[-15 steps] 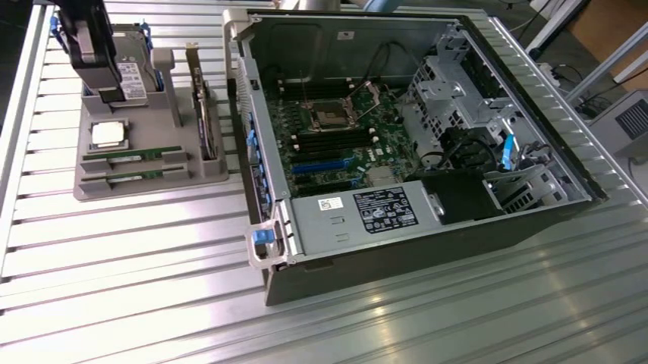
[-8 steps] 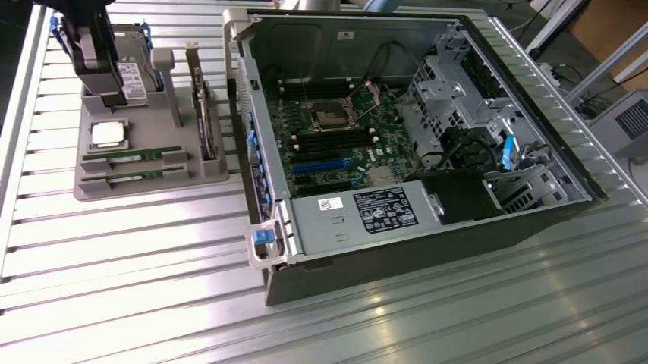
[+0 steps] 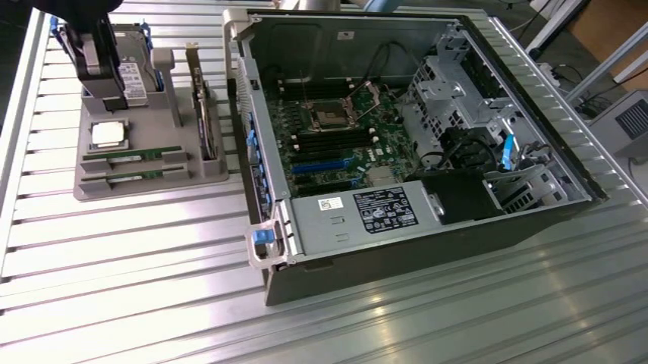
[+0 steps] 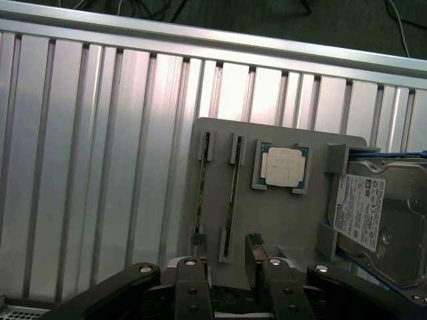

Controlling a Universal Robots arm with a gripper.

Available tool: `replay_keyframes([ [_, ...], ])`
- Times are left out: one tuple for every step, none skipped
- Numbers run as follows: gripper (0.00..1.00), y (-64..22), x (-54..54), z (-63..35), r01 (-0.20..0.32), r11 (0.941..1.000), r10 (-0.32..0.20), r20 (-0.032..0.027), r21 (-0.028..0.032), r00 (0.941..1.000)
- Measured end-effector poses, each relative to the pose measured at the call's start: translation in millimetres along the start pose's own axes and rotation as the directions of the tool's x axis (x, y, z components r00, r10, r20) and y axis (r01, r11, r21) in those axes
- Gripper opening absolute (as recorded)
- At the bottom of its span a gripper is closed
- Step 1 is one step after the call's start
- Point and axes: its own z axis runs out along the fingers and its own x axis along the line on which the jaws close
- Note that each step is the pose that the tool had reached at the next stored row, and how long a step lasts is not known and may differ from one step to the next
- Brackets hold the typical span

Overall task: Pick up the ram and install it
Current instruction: 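Pick up the ram and move it above insertion slot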

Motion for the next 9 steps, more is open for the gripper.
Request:
replay_keyframes([
  [0.36, 0.0, 0.2, 1.1, 0.000, 1.0000, 0.000, 0.0000, -0.0001, 1.0000],
  [0.36, 0.0, 0.4, 2.0, 0.000, 1.0000, 0.000, 0.0000, 0.0001, 1.0000],
  [0.36, 0.0, 0.6, 3.1, 0.000, 1.0000, 0.000, 0.0000, 0.0000, 1.0000],
  [0.36, -0.1, 0.8, 4.1, 0.001, 1.0000, -0.001, 0.0000, 0.0000, 1.0000],
  [0.36, -0.1, 0.9, 4.6, 0.001, 1.0000, -0.001, -0.0001, -0.0001, 1.0000],
  [0.36, -0.1, 1.0, 5.2, 0.001, 1.0000, -0.001, -0.0001, -0.0001, 1.0000],
  [0.36, -0.1, 1.1, 5.7, 0.001, 1.0000, -0.001, 0.0000, 0.0000, 1.0000],
  [0.36, -0.1, 1.2, 6.2, 0.001, 1.0000, -0.001, 0.0000, 0.0000, 1.0000],
  [0.36, -0.1, 1.3, 6.7, 0.002, 1.0000, -0.002, 0.0000, 0.0000, 1.0000],
])
